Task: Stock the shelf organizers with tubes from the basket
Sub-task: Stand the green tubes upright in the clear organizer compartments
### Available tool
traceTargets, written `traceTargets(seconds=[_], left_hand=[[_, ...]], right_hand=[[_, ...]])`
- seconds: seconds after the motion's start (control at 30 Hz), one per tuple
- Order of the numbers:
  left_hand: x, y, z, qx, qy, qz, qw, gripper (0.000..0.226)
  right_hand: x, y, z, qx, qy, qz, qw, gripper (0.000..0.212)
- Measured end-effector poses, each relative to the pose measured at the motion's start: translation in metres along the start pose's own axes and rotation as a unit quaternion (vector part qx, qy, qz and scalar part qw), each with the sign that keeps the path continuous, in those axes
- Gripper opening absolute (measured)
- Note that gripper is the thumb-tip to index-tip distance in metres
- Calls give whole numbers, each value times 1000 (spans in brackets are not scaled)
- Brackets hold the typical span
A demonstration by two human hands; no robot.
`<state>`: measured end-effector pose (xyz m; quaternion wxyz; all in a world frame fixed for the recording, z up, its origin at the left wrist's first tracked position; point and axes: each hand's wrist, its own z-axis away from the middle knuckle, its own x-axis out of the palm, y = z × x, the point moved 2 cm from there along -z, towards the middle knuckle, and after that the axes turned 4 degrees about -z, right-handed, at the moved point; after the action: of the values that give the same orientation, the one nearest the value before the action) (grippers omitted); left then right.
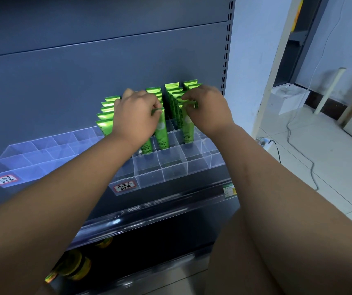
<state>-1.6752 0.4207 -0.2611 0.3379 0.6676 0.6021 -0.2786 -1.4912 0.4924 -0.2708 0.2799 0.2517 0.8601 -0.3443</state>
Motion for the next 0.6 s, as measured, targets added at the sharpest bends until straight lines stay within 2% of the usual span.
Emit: traceTargets(seconds=[0.23, 0.4, 0.6], left_hand=[[-11, 10, 6, 9, 31, -60, 998, 23], [-33, 6, 26, -41, 60, -102, 992, 40], [-75, -28, 81, -112, 36, -167, 979, 57]], right_hand=[[0, -12, 3, -11, 10, 36, 999, 28], [3, -47, 11, -56, 42, 49, 996, 35], [13, -115, 39, -74, 15, -17, 997, 54]])
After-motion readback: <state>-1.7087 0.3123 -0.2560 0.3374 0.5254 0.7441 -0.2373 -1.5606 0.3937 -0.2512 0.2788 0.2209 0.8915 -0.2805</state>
